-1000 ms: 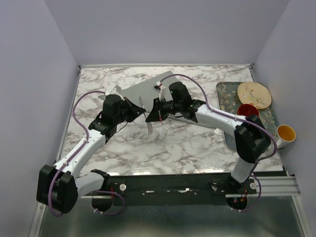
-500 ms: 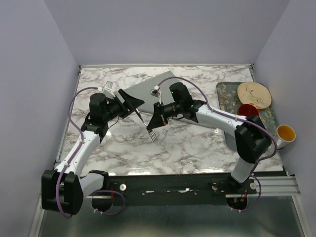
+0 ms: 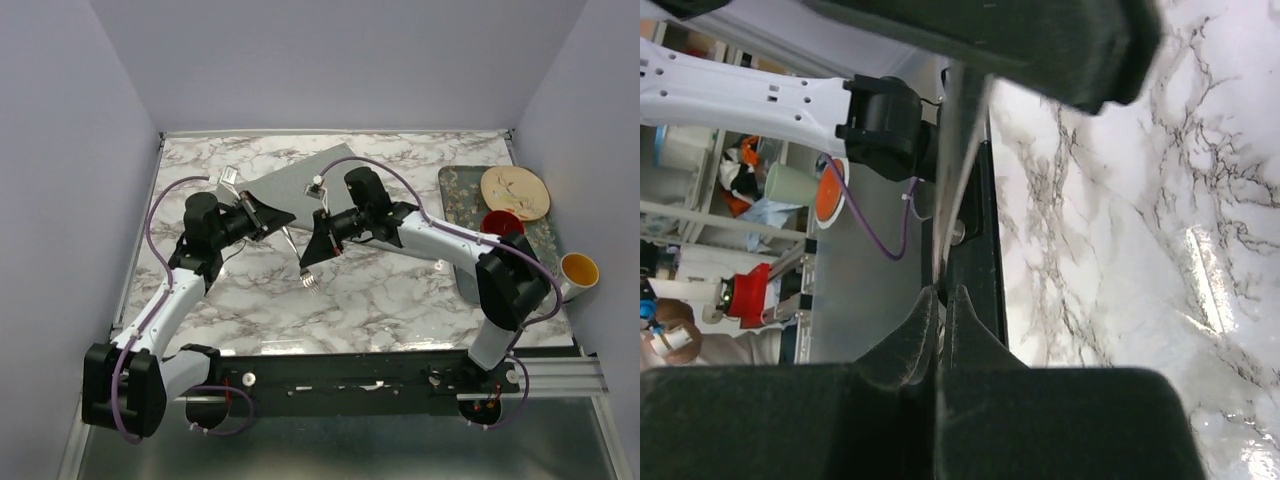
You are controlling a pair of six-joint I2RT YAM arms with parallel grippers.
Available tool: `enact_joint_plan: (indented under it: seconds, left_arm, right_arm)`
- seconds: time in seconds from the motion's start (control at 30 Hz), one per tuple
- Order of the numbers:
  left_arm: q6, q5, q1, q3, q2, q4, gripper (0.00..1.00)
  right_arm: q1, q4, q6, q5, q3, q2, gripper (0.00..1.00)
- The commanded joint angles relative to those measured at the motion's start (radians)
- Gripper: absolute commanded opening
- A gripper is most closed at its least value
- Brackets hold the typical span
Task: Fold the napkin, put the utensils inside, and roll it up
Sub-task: Pass the utensil from the right arm to the left, then pass the utensil from the left arm to the right
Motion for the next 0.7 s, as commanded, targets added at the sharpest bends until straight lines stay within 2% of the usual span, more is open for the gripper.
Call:
enact_joint_plan:
  seconds: [0.0, 0.1, 0.13, 0.23, 0.43, 0.6, 0.67]
  left_arm:
    - [0.194, -0.198, -0.047, 0.080, -0.024, -0.204, 0.00]
    - [0.235, -0.374, -0.106, 0.164, -0.024, -0.378, 0.00]
    - [0.229, -0.407, -0.112, 0.178, -0.021, -0.409, 0.00]
    - [0.183, -0.473, -0.115, 0.180, -0.032, -0.440, 0.00]
    - [0.105, -0.537, -0.118, 0.163, -0.065, -0.438, 0.00]
    - [0.076, -0.539, -0.118, 0.159, -0.070, -0.433, 0.00]
    - [0.070, -0.531, -0.118, 0.151, -0.073, -0.421, 0.00]
  right_arm:
    - [-0.015, -0.285, -0.088, 0.145, 0.150, 0.001, 0.23]
    - [0.023, -0.445, -0.131, 0.424, 0.224, -0.025, 0.43]
    - [0.041, -0.480, -0.148, 0.632, 0.278, -0.038, 0.49]
    - [0.129, -0.572, -0.195, 0.881, 0.361, -0.024, 0.59]
    - [0.241, -0.597, -0.228, 1.058, 0.419, 0.044, 0.54]
    - [0.259, -0.573, -0.243, 1.022, 0.453, 0.073, 0.47]
    - [0.261, -0.573, -0.249, 1.005, 0.464, 0.086, 0.42]
